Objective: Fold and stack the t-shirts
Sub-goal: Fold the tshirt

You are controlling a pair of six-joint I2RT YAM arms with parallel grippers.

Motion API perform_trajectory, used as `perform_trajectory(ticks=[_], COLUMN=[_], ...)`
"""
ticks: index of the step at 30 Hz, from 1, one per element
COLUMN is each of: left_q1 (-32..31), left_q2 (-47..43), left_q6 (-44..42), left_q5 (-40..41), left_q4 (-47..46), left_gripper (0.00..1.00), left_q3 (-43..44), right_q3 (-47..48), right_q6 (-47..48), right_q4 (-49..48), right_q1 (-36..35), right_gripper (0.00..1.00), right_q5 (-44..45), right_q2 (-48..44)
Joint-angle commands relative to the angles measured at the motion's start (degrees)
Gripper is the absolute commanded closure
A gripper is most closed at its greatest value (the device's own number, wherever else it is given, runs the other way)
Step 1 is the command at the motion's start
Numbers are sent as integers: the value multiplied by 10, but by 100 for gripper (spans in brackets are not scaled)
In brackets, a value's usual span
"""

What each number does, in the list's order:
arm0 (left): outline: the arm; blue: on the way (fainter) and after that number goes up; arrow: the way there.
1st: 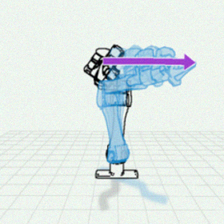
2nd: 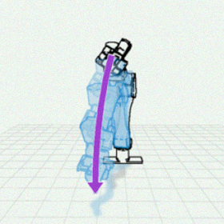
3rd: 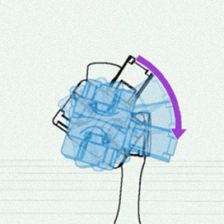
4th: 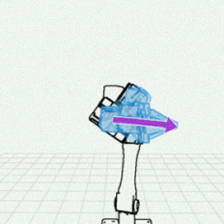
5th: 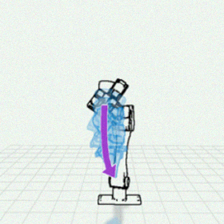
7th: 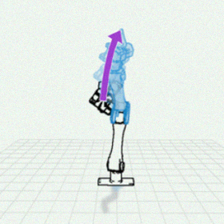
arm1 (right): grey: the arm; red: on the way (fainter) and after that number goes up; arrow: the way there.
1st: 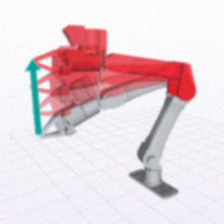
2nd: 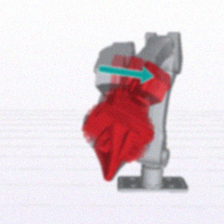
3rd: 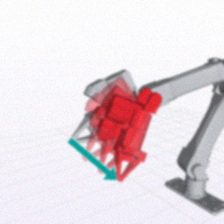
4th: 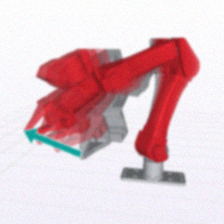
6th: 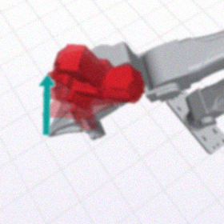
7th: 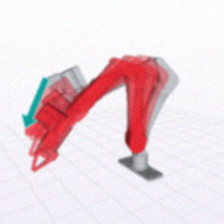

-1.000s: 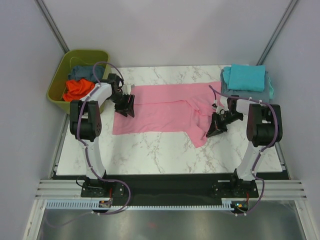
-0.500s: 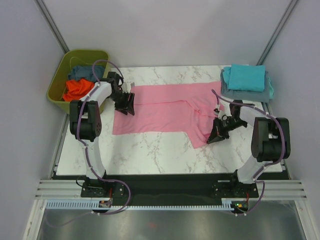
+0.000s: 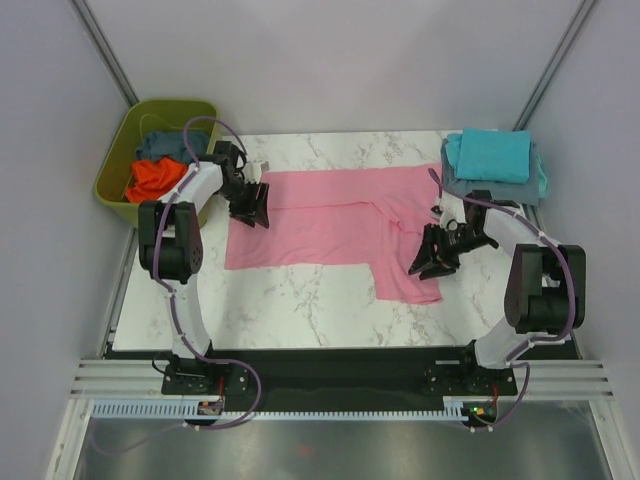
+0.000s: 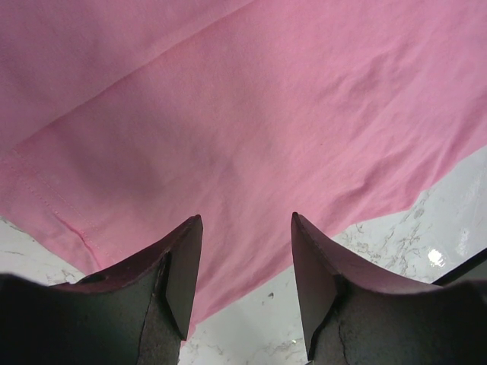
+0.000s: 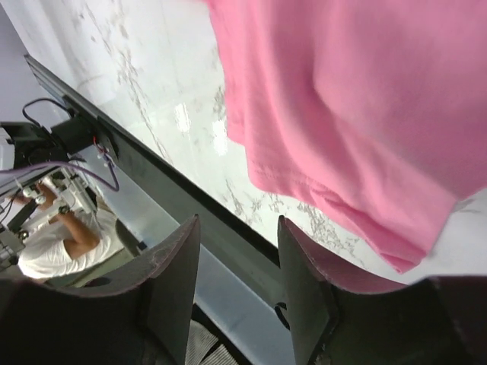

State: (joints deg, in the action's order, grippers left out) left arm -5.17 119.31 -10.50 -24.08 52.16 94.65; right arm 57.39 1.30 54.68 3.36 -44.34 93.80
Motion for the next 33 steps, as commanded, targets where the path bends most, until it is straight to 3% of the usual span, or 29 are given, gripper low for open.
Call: perform_trajectory(ticks=[1, 9, 13, 17, 20, 25, 33], left_q1=[0, 1, 1, 0, -2, -8, -9], left_q2=[-41, -14, -68, -171, -230, -264, -269], left_q6=[4, -26, -60, -100, -115, -115, -115], left_q5=[6, 49, 56, 88, 72, 72, 72], left_q4=[-2, 6, 11, -24, -49, -49, -49], left_gripper=[42, 44, 43, 44, 44, 44, 44], left_q3=[-10, 38, 23, -52, -142, -169, -180], right_q3=[56, 242, 309, 251, 176, 72, -137], right_q6=[-26, -17, 59, 269, 497, 779, 990], right_q4=[-42, -108, -77, -69, -26, 106, 38], right_q1=[10, 27, 50, 50, 51, 48, 48], right_gripper=[47, 50, 50, 49, 49, 51, 52], right_q5=[-4, 53, 96, 127, 121, 137, 161], right_q2=[-7, 180, 186, 81, 5, -76, -248])
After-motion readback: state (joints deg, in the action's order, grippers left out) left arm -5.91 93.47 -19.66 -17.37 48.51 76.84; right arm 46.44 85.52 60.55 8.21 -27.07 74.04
